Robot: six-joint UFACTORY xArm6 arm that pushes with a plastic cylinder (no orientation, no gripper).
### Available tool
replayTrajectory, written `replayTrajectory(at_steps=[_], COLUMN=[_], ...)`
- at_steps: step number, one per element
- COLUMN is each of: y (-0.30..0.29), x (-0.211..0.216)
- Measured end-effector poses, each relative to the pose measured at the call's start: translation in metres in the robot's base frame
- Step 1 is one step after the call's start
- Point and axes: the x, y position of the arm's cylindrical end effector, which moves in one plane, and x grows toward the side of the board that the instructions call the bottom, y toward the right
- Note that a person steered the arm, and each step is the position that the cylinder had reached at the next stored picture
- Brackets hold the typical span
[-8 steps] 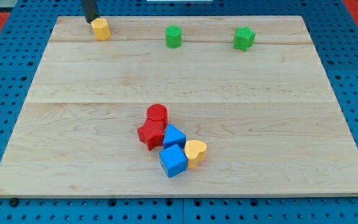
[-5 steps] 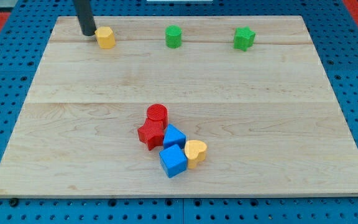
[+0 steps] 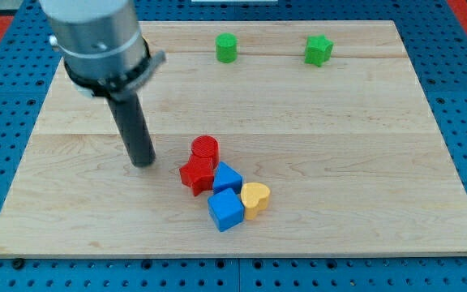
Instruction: Slide the group of red blocks to the center of the board
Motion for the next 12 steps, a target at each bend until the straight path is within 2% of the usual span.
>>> replayTrajectory(at_steps=[1, 2, 4, 12], y=[0.049, 0.067, 0.066, 0.074], x=[0.037, 0.044, 0.044, -0.01])
